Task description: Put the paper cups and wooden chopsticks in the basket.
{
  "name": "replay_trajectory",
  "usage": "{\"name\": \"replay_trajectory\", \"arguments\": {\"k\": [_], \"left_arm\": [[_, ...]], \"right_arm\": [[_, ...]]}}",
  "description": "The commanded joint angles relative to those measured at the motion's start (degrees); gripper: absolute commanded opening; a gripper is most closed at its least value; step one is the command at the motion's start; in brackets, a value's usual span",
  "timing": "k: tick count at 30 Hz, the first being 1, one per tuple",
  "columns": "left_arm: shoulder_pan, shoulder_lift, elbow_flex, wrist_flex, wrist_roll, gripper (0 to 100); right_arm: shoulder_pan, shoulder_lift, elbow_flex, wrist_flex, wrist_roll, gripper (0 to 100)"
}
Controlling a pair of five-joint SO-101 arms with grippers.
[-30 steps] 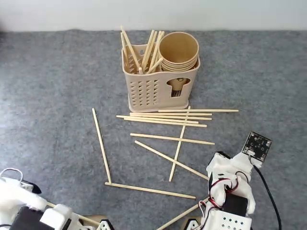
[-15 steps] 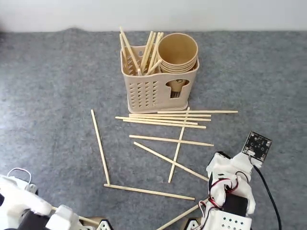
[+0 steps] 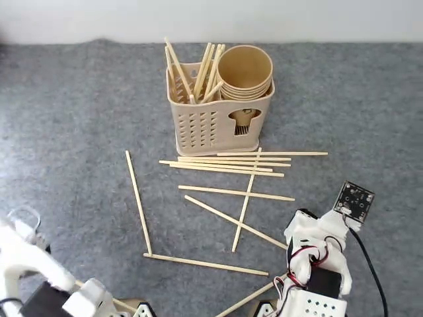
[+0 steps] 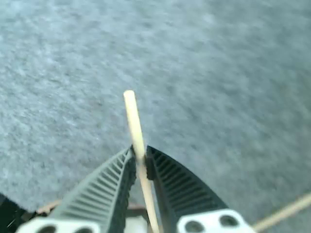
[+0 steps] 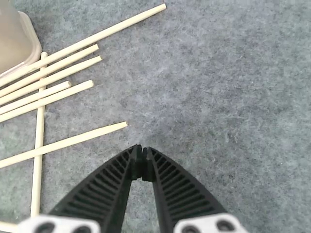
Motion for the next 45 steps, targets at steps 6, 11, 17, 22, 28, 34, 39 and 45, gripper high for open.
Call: {"name": "replay_trajectory", "arguments": {"k": [6,11,17,22,28,34,39,45], "left_arm": [[14.2,-1.1,-17.6,6.9,10.3,1],[20.6,-1.1,-23.2,7.3,14.7,1],[26.5,-1.1,-32.4,6.9,17.4,1],[31.9,-1.1,-42.9,6.9,17.5,1],[39.3,-0.9,-56.7,6.3,24.9,1],[47.0,-0.6,-65.6,-7.0,30.3,1],[50.4,-0.5,-65.6,-21.8,31.1,1],[54.3,1.7,-65.0,-32.2,32.7,1]], "right_arm": [[0.4,-0.8,0.9,0.5,-0.2,0.9],[0.4,-0.8,0.9,0.5,-0.2,0.9],[0.4,-0.8,0.9,0.5,-0.2,0.9],[0.4,-0.8,0.9,0.5,-0.2,0.9],[0.4,-0.8,0.9,0.5,-0.2,0.9],[0.4,-0.8,0.9,0.5,-0.2,0.9],[0.4,-0.8,0.9,0.5,-0.2,0.9],[0.4,-0.8,0.9,0.3,-0.2,0.9]]}}
